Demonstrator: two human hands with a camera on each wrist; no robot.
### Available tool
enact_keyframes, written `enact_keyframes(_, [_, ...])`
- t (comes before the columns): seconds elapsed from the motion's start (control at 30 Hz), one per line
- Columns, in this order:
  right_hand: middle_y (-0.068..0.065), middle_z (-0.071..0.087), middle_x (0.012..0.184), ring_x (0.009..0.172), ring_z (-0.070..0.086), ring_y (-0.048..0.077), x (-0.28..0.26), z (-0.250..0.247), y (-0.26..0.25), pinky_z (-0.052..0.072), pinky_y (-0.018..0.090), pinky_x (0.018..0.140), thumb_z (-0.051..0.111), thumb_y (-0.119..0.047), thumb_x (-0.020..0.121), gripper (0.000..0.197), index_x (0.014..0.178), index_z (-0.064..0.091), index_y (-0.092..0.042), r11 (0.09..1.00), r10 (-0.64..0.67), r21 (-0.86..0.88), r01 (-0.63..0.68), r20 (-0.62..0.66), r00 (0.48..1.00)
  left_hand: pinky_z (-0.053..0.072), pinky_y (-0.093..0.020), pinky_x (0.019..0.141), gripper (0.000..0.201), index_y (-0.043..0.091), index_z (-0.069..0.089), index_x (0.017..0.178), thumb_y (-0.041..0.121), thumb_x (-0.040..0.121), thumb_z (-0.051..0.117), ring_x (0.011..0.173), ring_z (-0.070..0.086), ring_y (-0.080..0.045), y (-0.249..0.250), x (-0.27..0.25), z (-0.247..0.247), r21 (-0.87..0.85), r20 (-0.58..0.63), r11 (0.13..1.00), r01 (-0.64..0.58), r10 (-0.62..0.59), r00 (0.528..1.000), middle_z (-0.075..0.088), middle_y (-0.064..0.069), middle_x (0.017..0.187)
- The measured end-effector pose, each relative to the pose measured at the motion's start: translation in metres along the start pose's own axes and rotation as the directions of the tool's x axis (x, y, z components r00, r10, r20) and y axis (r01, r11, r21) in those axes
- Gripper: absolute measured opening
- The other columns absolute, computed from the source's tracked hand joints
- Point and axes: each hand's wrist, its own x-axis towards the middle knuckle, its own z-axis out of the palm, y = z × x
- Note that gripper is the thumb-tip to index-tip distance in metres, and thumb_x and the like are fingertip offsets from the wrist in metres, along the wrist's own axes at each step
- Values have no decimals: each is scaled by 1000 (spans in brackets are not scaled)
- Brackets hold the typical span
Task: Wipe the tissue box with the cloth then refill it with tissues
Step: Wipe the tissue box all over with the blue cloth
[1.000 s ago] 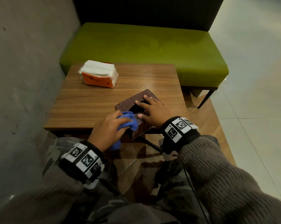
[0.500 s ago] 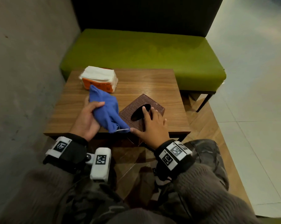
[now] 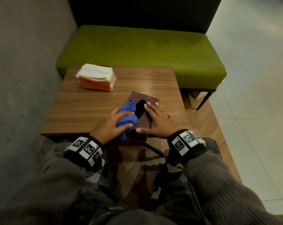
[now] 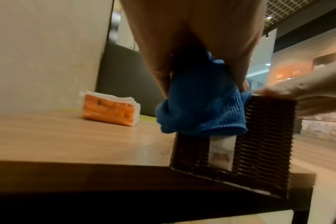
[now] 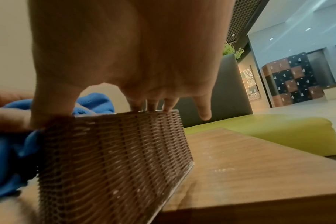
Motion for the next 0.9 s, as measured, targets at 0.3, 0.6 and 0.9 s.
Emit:
enact_keyframes(0.3, [-6, -12, 162, 147, -18, 18, 24, -25, -1, 2, 44, 121, 75, -33, 81, 105, 155, 2, -20, 996, -77, 65, 64, 223, 972, 45, -25, 85, 40, 27, 64, 112, 44, 79, 48, 100, 56, -9, -4, -7, -15, 116, 105, 984, -139, 127, 986, 55, 4, 117])
enact_keyframes(0.6, [6, 7, 161, 147, 12, 22, 3, 15, -6, 23, 42, 118, 81, -44, 70, 123, 154, -5, -20, 980, -11, 192, 51, -202, 979, 38, -25, 78, 26, 17, 66, 111, 16, 85, 64, 98, 54, -24, 14, -14, 12, 187, -232, 981, 48, -4, 973, 53, -9, 105])
enact_keyframes(0.9, [-3, -7, 155, 139, -7, 0, 8, 75, -14, 7, 37, 117, 77, -59, 55, 135, 146, -15, -18, 906, 101, 399, 140, -526, 844, 34, -24, 82, 30, 19, 68, 103, 30, 81, 52, 92, 43, -17, 23, -19, 29, 210, -184, 978, -5, 45, 982, 48, -5, 94])
